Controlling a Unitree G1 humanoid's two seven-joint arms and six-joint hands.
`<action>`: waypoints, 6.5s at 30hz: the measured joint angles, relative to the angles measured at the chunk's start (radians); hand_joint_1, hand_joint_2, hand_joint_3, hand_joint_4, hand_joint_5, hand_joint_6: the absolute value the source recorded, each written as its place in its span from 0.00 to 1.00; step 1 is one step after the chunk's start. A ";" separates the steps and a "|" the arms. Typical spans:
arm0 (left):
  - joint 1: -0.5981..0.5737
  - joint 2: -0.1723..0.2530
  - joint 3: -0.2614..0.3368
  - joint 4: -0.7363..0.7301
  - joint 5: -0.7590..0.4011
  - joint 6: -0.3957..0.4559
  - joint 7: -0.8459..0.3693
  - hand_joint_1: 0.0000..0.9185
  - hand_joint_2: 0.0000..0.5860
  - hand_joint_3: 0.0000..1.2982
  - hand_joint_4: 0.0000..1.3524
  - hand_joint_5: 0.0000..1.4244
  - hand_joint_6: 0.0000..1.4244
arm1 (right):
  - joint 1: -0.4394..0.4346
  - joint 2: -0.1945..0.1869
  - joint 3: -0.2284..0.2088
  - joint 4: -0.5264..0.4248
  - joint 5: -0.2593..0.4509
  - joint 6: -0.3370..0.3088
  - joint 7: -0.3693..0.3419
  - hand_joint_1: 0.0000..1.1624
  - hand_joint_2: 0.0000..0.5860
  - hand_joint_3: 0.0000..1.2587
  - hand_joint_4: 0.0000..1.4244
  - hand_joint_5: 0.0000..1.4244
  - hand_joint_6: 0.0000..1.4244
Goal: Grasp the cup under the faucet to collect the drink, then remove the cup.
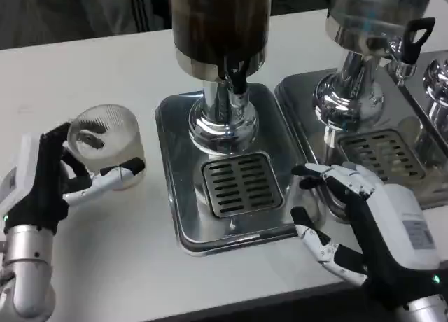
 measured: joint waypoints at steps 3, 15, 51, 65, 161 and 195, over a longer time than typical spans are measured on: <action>0.000 0.003 0.001 -0.024 0.000 -0.029 0.003 0.66 0.00 0.51 0.58 0.71 0.92 | -0.002 0.003 0.001 0.000 0.000 -0.002 0.000 0.39 0.74 0.28 0.29 0.19 0.11; -0.027 -0.064 -0.083 -0.042 0.056 -0.009 -0.103 0.66 0.00 0.51 0.58 0.71 0.92 | -0.004 0.005 -0.001 0.000 0.002 -0.008 0.000 0.38 0.73 0.27 0.29 0.19 0.11; -0.145 -0.102 -0.245 -0.071 0.162 0.145 -0.243 0.19 0.06 0.19 0.16 0.21 0.17 | 0.051 0.023 -0.024 -0.047 0.005 -0.008 -0.001 0.38 0.73 0.27 0.29 0.20 0.14; -0.164 -0.102 -0.283 -0.079 0.178 0.177 -0.241 0.11 0.04 0.01 0.01 0.14 0.11 | 0.051 0.023 -0.024 -0.047 0.020 -0.011 0.010 0.38 0.73 0.27 0.29 0.21 0.15; -0.146 -0.043 0.273 -0.730 -0.940 0.666 -1.620 0.00 0.06 0.03 0.00 0.00 0.00 | -0.013 0.083 -0.037 0.069 0.088 -0.072 -0.006 0.37 0.74 0.27 0.28 0.22 0.15; -0.252 -0.089 0.230 -0.377 -0.723 0.414 -1.622 0.00 0.06 0.03 0.00 0.01 0.00 | -0.003 0.090 -0.038 0.058 0.096 -0.078 -0.006 0.36 0.73 0.28 0.29 0.22 0.15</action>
